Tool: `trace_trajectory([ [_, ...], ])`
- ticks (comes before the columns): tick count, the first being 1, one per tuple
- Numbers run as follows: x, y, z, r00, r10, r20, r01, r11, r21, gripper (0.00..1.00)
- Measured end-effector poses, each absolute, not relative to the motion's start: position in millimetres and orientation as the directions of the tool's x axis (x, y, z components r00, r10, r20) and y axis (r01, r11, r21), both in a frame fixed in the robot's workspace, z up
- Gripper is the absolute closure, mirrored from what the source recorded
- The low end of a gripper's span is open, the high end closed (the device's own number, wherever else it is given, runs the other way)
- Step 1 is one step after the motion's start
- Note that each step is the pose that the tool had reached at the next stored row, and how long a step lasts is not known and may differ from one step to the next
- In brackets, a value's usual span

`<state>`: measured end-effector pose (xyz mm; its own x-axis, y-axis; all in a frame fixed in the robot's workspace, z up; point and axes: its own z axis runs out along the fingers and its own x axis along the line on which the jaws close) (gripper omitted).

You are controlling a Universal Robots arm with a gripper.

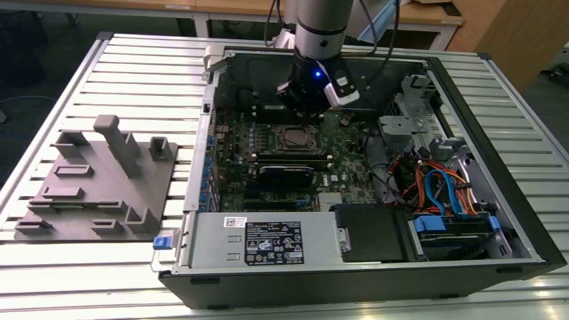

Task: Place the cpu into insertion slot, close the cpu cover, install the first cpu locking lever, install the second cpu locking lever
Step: 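Install the second cpu locking lever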

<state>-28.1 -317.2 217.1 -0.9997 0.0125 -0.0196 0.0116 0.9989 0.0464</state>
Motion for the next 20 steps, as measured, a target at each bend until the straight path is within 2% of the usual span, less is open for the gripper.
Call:
trace_trajectory([
  [5, -28.1, -317.2, 226.8, -1.0, 0.012, -0.02, 0.011, 0.999, 0.046, 0.9],
  [20, -28.1, -324.6, 226.1, -1.0, 0.012, -0.02, 0.012, 0.999, 0.044, 0.9],
])
